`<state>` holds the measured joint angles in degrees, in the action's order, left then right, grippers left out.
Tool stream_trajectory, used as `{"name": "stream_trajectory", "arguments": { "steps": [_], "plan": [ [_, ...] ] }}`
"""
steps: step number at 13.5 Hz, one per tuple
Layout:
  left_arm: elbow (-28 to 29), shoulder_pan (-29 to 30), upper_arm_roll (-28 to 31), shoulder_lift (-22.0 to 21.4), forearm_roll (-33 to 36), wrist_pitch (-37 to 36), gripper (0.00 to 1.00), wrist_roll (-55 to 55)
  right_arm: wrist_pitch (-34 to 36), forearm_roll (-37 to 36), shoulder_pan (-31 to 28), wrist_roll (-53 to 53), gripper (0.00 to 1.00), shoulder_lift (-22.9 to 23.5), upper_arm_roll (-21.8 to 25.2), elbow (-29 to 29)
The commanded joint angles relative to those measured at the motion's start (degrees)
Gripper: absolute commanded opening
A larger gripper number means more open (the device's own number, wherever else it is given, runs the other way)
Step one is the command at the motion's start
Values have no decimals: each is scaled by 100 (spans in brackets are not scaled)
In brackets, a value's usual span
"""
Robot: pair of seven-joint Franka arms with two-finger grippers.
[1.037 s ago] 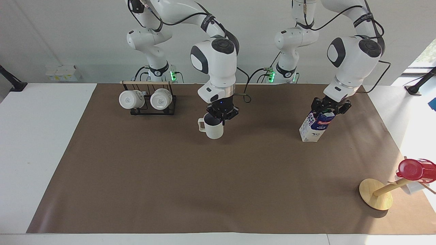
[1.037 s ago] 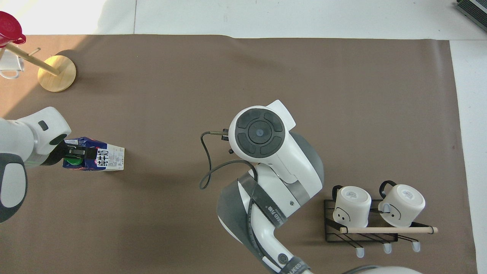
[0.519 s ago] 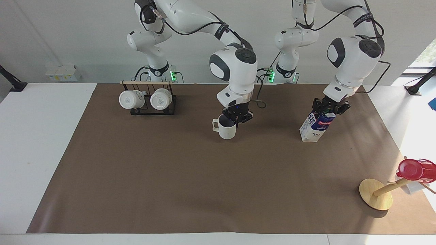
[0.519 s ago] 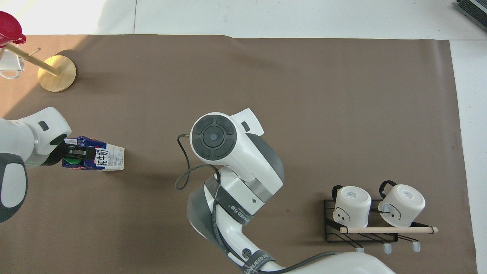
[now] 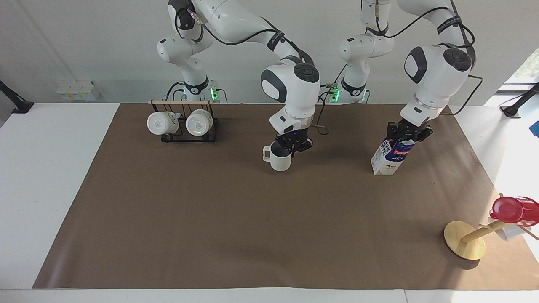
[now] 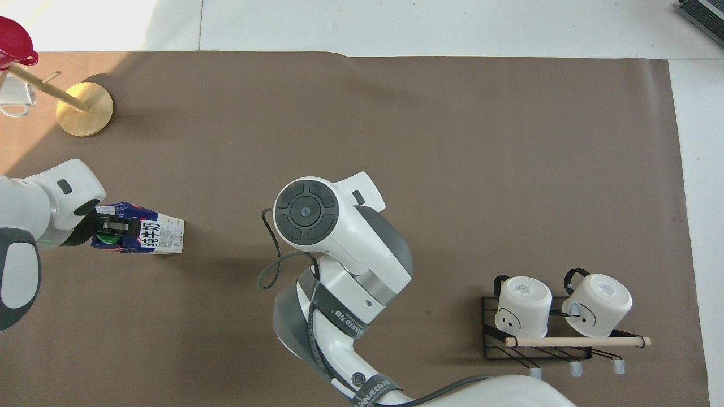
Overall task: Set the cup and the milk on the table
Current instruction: 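Lift the white mug with the right gripper and carry it toward the table center, then lower the mug onto the table while the left gripper slides the carton forward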
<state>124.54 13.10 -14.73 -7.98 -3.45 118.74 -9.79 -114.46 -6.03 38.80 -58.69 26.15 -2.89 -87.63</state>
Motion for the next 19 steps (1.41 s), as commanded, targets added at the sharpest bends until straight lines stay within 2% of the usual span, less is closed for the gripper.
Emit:
{"name": "stream_trajectory", "arguments": {
  "steps": [1, 3, 6, 7, 9, 10, 11, 15, 19],
  "plan": [
    [-175, 97, -39, 7, 82, -200, 52, 47, -111, -48, 92, 77, 0, 13, -10, -193],
    [-412, 97, -39, 7, 82, -482, 50, 108, -261, -39, 110, 77, 0, 48, -10, -237],
    [-615, 44, -48, 7, 82, -658, 50, 327, -489, -4, 102, 77, 17, -31, -28, -536],
    [-729, 0, -48, 7, 82, -798, 50, 433, -490, 40, 102, 77, 27, -48, -28, -580],
    [-896, -26, -65, 16, 82, -983, 50, 591, -420, 40, 110, 68, 51, -40, -37, -528],
    [-975, -35, -91, 16, 82, -1071, 50, 705, -489, 49, 110, 51, 84, -40, -37, -536],
    [-1037, -61, -109, 16, 64, -1141, 50, 802, -499, 40, 110, 7, 100, -40, -37, -527],
    [-1239, -500, -109, 25, 38, -1309, 50, 1504, -394, 66, -21, 16, 100, -442, -37, -439],
    [-1292, -965, -118, 42, 20, -1292, 50, 2181, 19, 110, -538, 217, 100, -1242, -37, -501]
  ]
}}
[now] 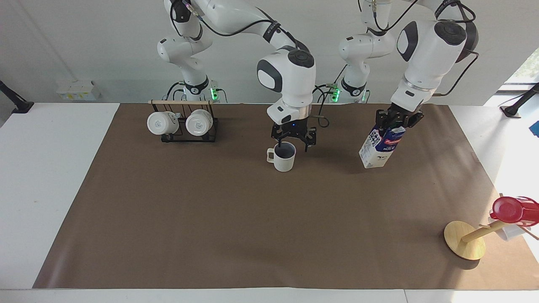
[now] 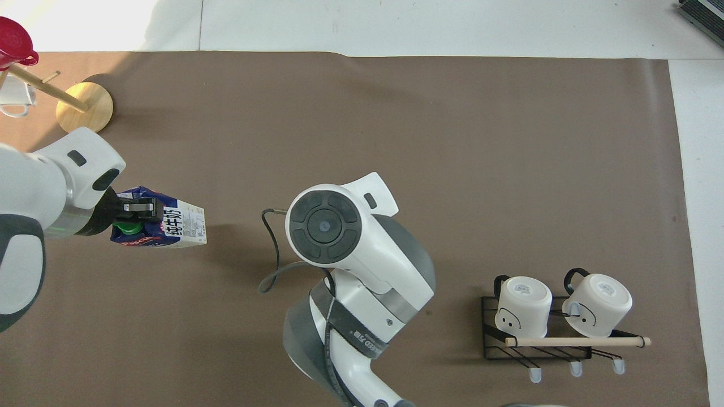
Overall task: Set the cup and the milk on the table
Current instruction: 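Lower the mug onto the table while the left gripper slides the carton forward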
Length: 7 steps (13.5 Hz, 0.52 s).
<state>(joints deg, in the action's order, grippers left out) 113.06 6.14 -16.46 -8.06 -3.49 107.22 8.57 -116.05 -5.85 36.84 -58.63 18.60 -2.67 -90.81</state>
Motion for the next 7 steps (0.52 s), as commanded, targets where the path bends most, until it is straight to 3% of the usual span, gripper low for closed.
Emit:
{"name": "stream_trajectory", "arguments": {
  "steps": [1, 7],
  "plan": [
    [-144, -419, 55, 50, 24, -114, 50, 565, 327, 93, -501, 377, 100, -646, -58, -183],
    [-92, -1272, 55, 41, -64, 35, 50, 1454, 1442, 93, -1634, 1579, 100, -1534, -49, -183]
  ]
}}
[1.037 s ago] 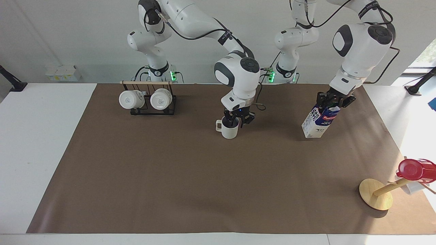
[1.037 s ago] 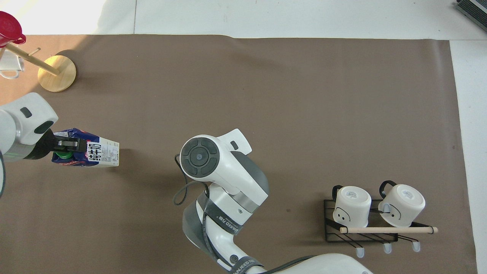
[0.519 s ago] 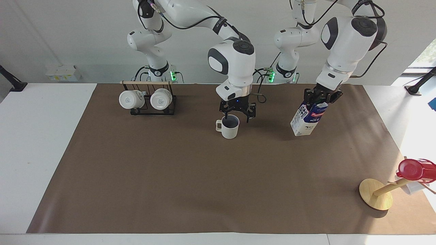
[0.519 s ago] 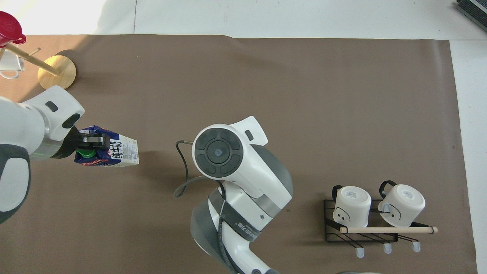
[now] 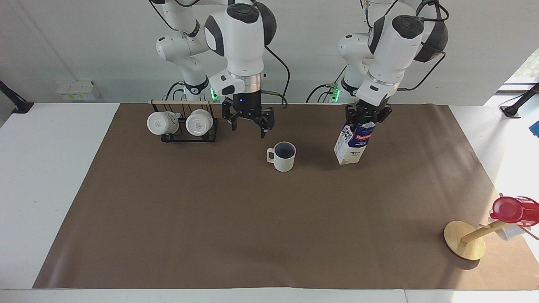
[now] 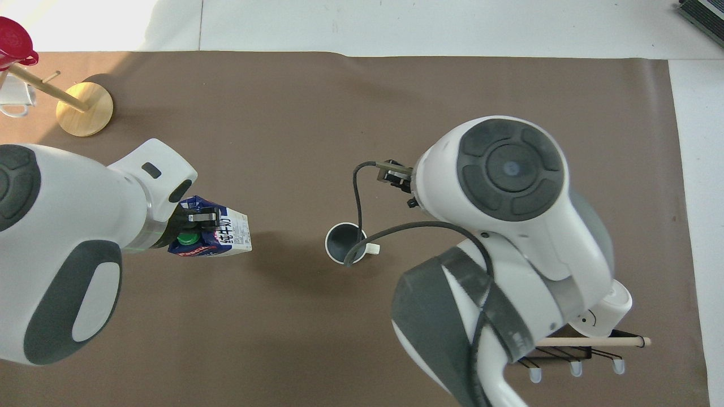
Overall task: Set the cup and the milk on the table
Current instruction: 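Lower the mug onto the table while the left gripper slides the carton forward, then open the right gripper and withdraw it while the left gripper places the carton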
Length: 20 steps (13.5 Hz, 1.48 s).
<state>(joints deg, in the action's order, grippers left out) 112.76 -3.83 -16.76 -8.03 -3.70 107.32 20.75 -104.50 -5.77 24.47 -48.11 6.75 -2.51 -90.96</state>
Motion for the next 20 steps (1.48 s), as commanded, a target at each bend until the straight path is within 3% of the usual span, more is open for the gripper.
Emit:
{"name": "stream_trajectory", "arguments": {
  "steps": [1, 5, 13, 20],
  "plan": [
    [-53, -380, 85, 38, -43, 35, 50, 288, 464, 84, -582, 827, 100, -498, -65, -168],
    [263, -715, 85, 108, -43, 411, 50, 526, 1185, 154, -1408, 2058, 100, -877, -56, -168],
    [676, -874, 94, 328, -34, 1002, 48, 702, 1678, 444, -2411, 3737, 100, -895, 22, 130],
    [800, -874, 94, 442, 19, 1230, 48, 799, 2012, 480, -2483, 3950, 100, -816, 67, 394]
  ]
}}
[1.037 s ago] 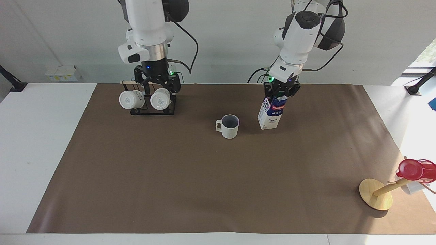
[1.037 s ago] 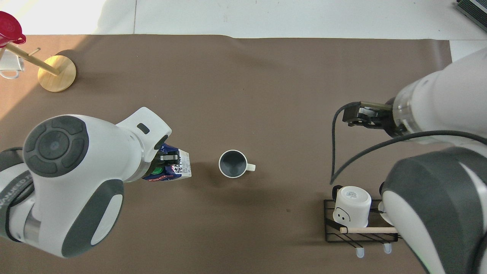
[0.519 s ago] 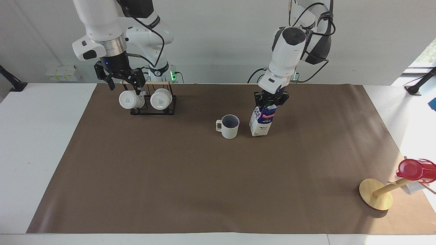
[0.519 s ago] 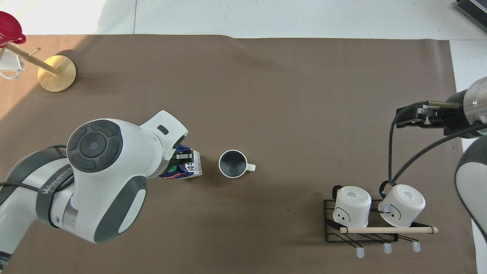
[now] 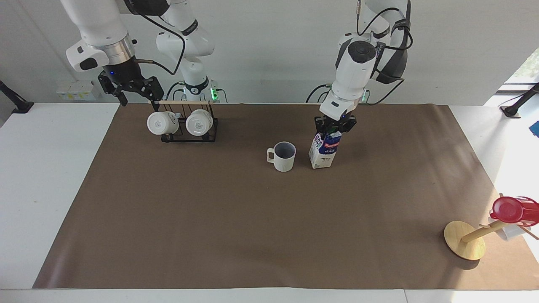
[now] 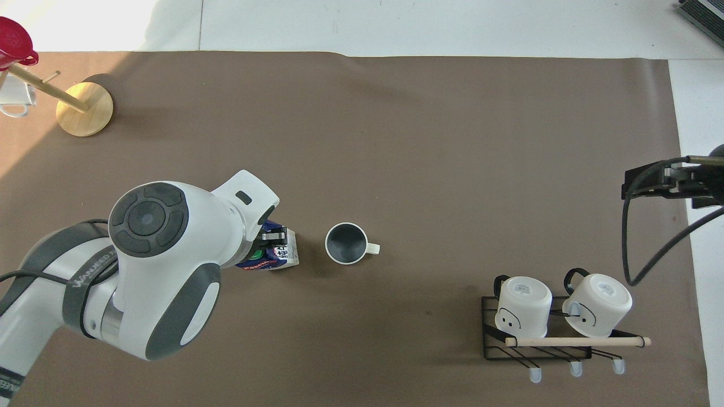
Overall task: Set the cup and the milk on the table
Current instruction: 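Open the right gripper and withdraw it while the left gripper places the carton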
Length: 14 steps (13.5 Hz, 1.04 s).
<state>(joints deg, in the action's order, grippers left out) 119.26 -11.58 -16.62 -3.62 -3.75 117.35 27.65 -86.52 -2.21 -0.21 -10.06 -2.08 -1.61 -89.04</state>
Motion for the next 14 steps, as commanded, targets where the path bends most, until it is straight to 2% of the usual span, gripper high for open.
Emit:
{"name": "stream_trajectory", "arguments": {
  "steps": [1, 3, 4, 6, 10, 14],
  "plan": [
    [150, -108, 80, 2, 24, 227, 49, 117, 267, 124, -15, 145, 100, 67, -32, 246],
    [150, -116, 80, 2, 24, 236, 49, 144, 303, 151, 3, 145, 100, 67, -50, 273],
    [150, -134, 80, 2, 24, 236, 53, 144, 294, 142, 12, 145, 100, 67, -50, 273],
    [133, -134, 80, 19, 24, 227, 100, 196, 224, 203, 29, 127, 100, 76, -68, 256],
    [-86, -108, 80, 11, 24, 70, 100, 285, 136, 300, 21, 153, 100, 50, -68, 212],
    [-929, 33, 123, -33, 33, -905, 100, 118, 136, 344, 29, 162, 100, 23, -76, 176]
  ]
}}
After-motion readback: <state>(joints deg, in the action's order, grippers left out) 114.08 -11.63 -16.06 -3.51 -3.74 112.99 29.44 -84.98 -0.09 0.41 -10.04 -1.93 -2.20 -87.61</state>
